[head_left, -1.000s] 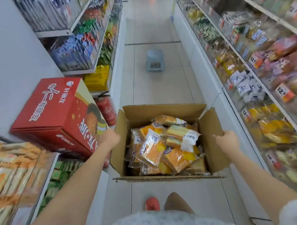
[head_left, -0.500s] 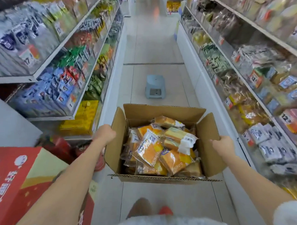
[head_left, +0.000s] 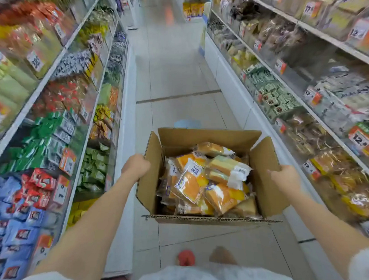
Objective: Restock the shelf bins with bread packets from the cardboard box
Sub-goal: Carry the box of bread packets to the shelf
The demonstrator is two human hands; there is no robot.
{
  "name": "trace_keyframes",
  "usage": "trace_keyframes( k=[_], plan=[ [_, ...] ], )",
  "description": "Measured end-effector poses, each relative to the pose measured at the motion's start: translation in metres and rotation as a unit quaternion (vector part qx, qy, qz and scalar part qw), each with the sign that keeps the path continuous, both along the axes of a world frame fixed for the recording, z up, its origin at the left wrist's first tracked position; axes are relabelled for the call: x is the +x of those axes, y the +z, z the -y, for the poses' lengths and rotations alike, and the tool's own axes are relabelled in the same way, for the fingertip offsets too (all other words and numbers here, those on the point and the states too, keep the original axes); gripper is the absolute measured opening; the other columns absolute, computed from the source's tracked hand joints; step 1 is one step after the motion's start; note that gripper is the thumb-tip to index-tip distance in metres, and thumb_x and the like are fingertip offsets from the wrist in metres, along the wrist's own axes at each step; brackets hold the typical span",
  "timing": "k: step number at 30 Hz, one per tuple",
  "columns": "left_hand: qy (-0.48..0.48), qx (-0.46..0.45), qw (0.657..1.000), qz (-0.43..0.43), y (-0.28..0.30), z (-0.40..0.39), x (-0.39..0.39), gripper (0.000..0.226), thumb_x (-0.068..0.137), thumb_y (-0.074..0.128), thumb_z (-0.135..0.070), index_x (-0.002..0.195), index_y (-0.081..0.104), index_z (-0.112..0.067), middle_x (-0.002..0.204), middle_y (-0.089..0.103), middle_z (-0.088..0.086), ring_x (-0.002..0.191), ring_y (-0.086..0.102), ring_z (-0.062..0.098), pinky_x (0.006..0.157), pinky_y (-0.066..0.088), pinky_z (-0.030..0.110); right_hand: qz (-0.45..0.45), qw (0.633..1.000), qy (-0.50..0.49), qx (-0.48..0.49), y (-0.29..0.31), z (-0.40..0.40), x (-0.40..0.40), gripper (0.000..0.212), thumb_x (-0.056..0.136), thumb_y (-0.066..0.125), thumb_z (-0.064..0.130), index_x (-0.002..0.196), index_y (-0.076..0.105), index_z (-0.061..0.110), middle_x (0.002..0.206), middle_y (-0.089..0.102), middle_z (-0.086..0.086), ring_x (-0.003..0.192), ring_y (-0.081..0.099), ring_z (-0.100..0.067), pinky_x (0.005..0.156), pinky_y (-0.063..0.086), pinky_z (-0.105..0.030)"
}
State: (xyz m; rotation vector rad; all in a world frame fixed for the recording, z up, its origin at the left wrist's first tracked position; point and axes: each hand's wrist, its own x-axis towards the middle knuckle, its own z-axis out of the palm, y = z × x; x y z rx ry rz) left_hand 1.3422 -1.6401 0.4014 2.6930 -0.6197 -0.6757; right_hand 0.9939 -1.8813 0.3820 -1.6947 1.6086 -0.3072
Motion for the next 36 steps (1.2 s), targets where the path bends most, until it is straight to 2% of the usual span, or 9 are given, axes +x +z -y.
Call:
trace_keyframes(
  k=[5,11,17,22,25,27,31,34,36],
  plan=[
    [-0.016,0.003,1.000,0.005,0.004,0.100,0.095,0.009,0.088,0.051,-0.015,0.080,0.051,-0.011,0.087,0.057,0.010,0.079,0.056,0.030,0.065,0.049,0.032,-0.007,0.999,-0.040,-0.008,-0.002,0.081,0.083,0.038,0.088,0.064,0.015,0.062,0.037,0.006,0.057,0.034,-0.007,0.049,0.035,-0.021,0.048,0.024,-0.026],
    [-0.020,-0.014,0.999,-0.025,-0.005,0.223,0.195,0.025,0.088,0.056,-0.019,0.106,0.060,-0.002,0.102,0.061,0.018,0.090,0.061,0.037,0.070,0.052,0.037,-0.022,0.998,-0.056,0.001,-0.010,0.187,0.172,0.031,0.087,0.065,0.014,0.066,0.045,0.003,0.055,0.040,-0.007,0.048,0.039,-0.019,0.045,0.025,-0.025],
    [-0.059,0.012,0.998,-0.015,-0.004,0.342,0.269,0.019,0.089,0.056,-0.024,0.102,0.057,-0.010,0.104,0.060,0.014,0.092,0.059,0.034,0.076,0.053,0.038,-0.027,0.994,-0.099,0.030,-0.008,0.275,0.239,0.033,0.090,0.061,0.013,0.062,0.047,0.004,0.054,0.042,-0.006,0.048,0.040,-0.018,0.043,0.025,-0.026],
    [-0.107,0.029,0.994,-0.024,-0.008,0.436,0.321,0.013,0.088,0.057,-0.021,0.094,0.056,-0.009,0.093,0.060,0.012,0.083,0.059,0.032,0.073,0.053,0.036,-0.040,0.989,-0.139,0.033,-0.002,0.334,0.279,0.040,0.089,0.062,0.018,0.104,0.058,-0.019,0.069,0.057,-0.021,0.058,0.053,-0.032,0.049,0.034,-0.030],
    [-0.154,0.036,0.987,-0.022,-0.009,0.498,0.347,0.016,0.090,0.059,-0.022,0.092,0.054,-0.007,0.089,0.058,0.011,0.084,0.059,0.032,0.070,0.051,0.034,-0.045,0.982,-0.180,0.032,-0.004,0.362,0.298,0.040,0.089,0.062,0.015,0.103,0.057,-0.022,0.074,0.059,-0.032,0.062,0.056,-0.041,0.052,0.044,-0.043],
    [-0.179,0.026,0.983,-0.036,-0.009,0.540,0.361,0.017,0.089,0.060,-0.022,0.088,0.055,-0.006,0.087,0.059,0.012,0.085,0.061,0.033,0.072,0.053,0.036,-0.045,0.974,-0.219,0.032,-0.007,0.377,0.305,0.037,0.089,0.062,0.015,0.092,0.059,-0.022,0.068,0.056,-0.026,0.055,0.051,-0.035,0.047,0.038,-0.038],
    [-0.233,0.025,0.971,-0.034,-0.007,0.620,0.380,0.019,0.085,0.060,-0.019,0.073,0.053,-0.006,0.084,0.061,0.013,0.078,0.061,0.031,0.072,0.053,0.037,-0.032,0.956,-0.291,0.017,-0.019,0.407,0.313,0.042,0.086,0.063,0.012,0.054,0.036,0.008,0.052,0.041,-0.008,0.050,0.040,-0.024,0.048,0.028,-0.028],
    [-0.288,0.051,0.956,-0.012,-0.008,0.675,0.380,0.026,0.088,0.057,-0.020,0.067,0.047,-0.009,0.081,0.057,0.009,0.073,0.055,0.025,0.058,0.043,0.029,-0.031,0.942,-0.333,0.027,-0.022,0.429,0.316,0.039,0.087,0.062,0.012,0.053,0.044,0.007,0.052,0.045,-0.008,0.049,0.042,-0.024,0.047,0.033,-0.030],
    [-0.308,0.056,0.950,-0.004,-0.012,0.713,0.376,0.027,0.089,0.056,-0.019,0.066,0.044,-0.011,0.077,0.052,0.006,0.070,0.050,0.021,0.054,0.037,0.026,-0.035,0.939,-0.339,0.039,-0.023,0.446,0.318,0.023,0.086,0.062,0.012,0.076,0.063,-0.009,0.067,0.061,-0.021,0.062,0.056,-0.035,0.060,0.050,-0.042]
  ],
)
